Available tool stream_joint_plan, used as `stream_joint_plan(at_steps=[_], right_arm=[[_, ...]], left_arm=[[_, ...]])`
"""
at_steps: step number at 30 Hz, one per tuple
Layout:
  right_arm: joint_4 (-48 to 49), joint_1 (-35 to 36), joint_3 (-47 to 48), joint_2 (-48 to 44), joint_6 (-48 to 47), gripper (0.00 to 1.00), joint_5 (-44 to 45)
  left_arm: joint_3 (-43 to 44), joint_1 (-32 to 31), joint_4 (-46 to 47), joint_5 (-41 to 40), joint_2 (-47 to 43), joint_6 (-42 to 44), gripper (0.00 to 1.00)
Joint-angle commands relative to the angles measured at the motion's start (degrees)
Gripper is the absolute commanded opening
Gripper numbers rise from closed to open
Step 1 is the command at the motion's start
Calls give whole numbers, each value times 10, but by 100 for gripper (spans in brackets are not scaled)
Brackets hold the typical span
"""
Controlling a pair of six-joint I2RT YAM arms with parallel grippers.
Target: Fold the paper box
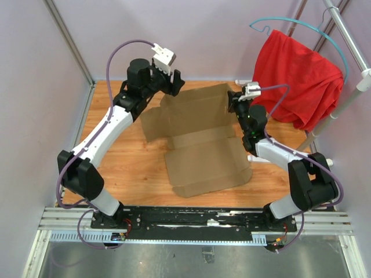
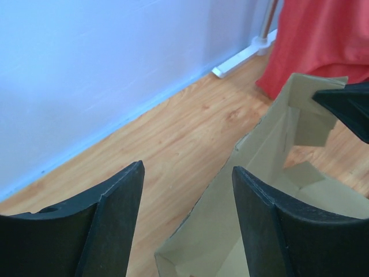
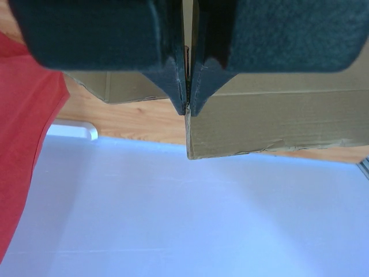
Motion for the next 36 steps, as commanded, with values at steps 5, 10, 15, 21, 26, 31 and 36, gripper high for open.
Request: stream_joint_plan(at_steps=[5, 10, 15, 21, 26, 31, 36], right_arm=[[221, 9, -103, 31, 18, 1, 6], [192, 9, -108, 25, 12, 1, 0], [166, 9, -109, 12, 2, 2, -11], [130, 9, -105, -2, -16, 3, -23], [111, 9, -100, -9, -22, 3, -23], [63, 9, -84, -15, -24, 5, -22], [-14, 9, -61, -28, -19, 19, -20]], left_arm=[[-21, -63, 29, -7, 44, 116, 69], [-25, -88, 21, -43, 64, 156, 70], [-19, -91, 18, -64, 73, 166, 70], [-1, -91, 14, -70, 90, 177, 70], [5, -91, 2, -65, 109, 176, 70], [6, -92, -9, -62, 114, 173, 65], [-3, -94, -7, -65, 107, 170, 45]])
